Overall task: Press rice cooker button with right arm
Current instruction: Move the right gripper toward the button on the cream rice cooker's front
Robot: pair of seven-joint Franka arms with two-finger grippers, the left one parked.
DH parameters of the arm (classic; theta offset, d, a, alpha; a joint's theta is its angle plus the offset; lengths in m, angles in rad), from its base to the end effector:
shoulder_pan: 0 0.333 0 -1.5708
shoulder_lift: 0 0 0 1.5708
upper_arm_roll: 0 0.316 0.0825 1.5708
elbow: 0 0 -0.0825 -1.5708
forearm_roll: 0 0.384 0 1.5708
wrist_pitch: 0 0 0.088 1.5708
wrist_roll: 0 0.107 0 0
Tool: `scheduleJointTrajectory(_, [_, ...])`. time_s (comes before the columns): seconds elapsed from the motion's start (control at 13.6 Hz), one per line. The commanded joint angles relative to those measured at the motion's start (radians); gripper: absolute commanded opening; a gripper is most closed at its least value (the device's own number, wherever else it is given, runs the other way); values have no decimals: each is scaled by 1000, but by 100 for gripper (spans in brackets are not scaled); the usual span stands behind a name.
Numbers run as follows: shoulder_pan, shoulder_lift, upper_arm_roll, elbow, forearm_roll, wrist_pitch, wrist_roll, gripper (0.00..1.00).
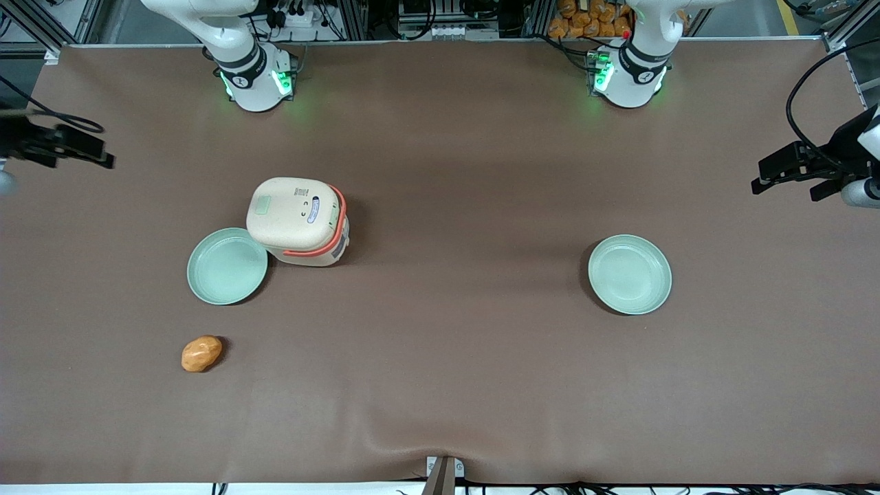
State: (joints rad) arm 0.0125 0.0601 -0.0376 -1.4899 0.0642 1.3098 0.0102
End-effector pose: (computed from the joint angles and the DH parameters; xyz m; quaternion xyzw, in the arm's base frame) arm 0.5436 -0.0049 0.6093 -0.9922 0.0131 0.1195 0.0315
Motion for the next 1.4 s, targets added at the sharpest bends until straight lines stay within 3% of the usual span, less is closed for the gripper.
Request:
scheduleJointTrajectory(0.0, [56,41,-2,-41,9,-20,13,100])
scheduleJointTrajectory(0.52, [138,50,-2,-263,39,107,52,100])
scheduleJointTrajectory(0.88, [142,53,-2,-306,40,131,77,100])
scheduleJointTrajectory(1.11, [144,75,-2,-313,114,167,83,100])
scheduleJointTrajectory(1.33, [159,98,-2,-313,117,186,141,100])
